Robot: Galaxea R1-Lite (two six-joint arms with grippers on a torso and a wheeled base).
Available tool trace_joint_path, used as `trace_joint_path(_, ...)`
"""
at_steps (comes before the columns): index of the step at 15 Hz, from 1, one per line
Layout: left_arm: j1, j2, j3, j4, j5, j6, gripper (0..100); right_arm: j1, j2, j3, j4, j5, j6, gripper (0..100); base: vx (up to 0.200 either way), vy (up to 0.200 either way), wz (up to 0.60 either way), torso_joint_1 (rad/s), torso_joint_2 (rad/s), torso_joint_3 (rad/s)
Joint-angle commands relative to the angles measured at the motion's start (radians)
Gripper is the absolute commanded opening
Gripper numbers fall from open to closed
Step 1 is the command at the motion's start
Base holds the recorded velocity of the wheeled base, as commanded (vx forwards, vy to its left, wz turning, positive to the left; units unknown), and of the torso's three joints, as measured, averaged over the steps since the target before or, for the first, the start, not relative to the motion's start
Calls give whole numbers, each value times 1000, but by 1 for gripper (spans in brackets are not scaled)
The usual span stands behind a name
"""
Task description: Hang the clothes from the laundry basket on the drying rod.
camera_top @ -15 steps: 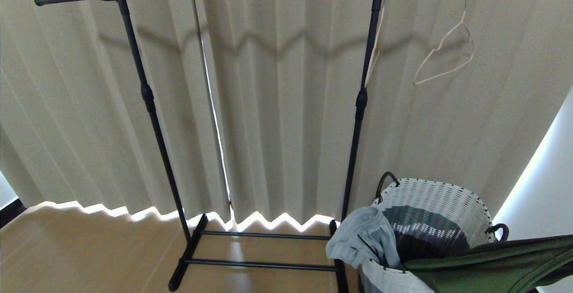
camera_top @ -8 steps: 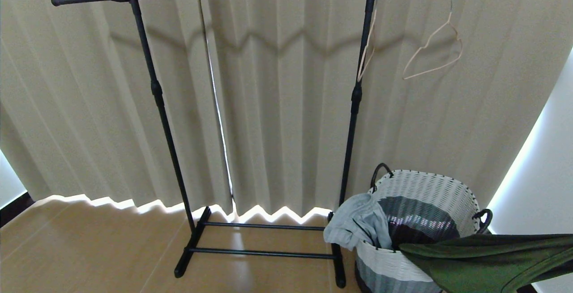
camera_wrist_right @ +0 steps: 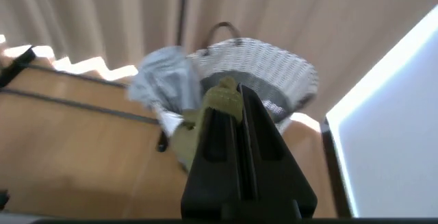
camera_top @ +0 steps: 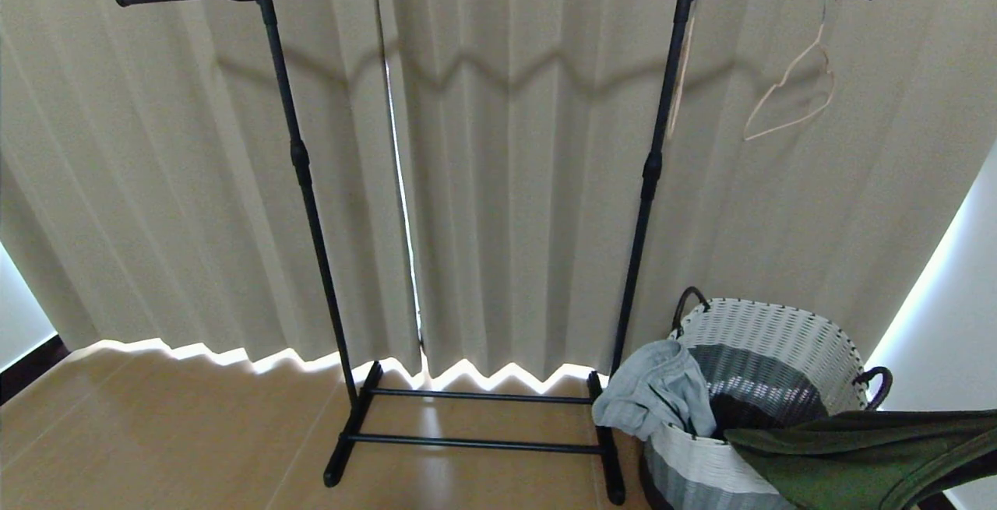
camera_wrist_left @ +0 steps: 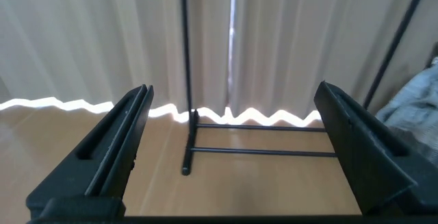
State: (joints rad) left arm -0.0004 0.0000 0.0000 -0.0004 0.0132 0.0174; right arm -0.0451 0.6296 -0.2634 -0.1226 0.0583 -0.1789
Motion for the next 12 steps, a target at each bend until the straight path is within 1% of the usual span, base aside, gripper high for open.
trace_joint_path(1,0,0,0,-1,-1,1,100,41,18,-8,-2,0,-1,0,0,0,0,0,0,0)
trace_joint_path(2,0,0,0,-1,2,12,100,116,27,-17,-8,0,-1,0,0,0,0,0,0,0)
trace_joint_path(3,0,0,0,-1,2,12,100,145,29,-23,-6,2,-1,0,0,0,0,0,0,0)
trace_joint_path(4,0,2,0,0,-2,22,100,238,48,-40,-8,0,-1,0,0,0,0,0,0,0)
trace_joint_path(5,0,3,0,0,-6,61,100,321,71,-65,-9,0,-1,0,0,0,0,0,0,0)
trace_joint_path(6,0,3,0,0,-12,88,100,358,96,-85,-12,2,-1,0,0,0,0,0,0,0)
trace_joint_path(7,0,3,0,0,-38,102,100,383,117,-100,-14,18,-1,0,0,0,0,0,0,0)
trace_joint_path(8,0,0,0,-1,-122,114,100,412,142,-129,-17,80,-1,0,0,0,0,0,0,0)
trace_joint_path(9,0,0,0,-6,-154,114,100,418,151,-145,-17,107,-1,0,0,0,0,0,0,0)
trace_joint_path(10,-3,0,-8,-38,-229,99,100,418,185,-188,-19,181,-1,0,0,0,0,0,0,0)
trace_joint_path(11,-4,15,-46,-75,-309,93,100,418,225,-247,-17,248,-1,0,0,0,0,0,0,0)
trace_joint_path(12,-6,31,-69,-81,-332,93,100,418,240,-267,-19,270,1,0,0,0,0,0,0,0)
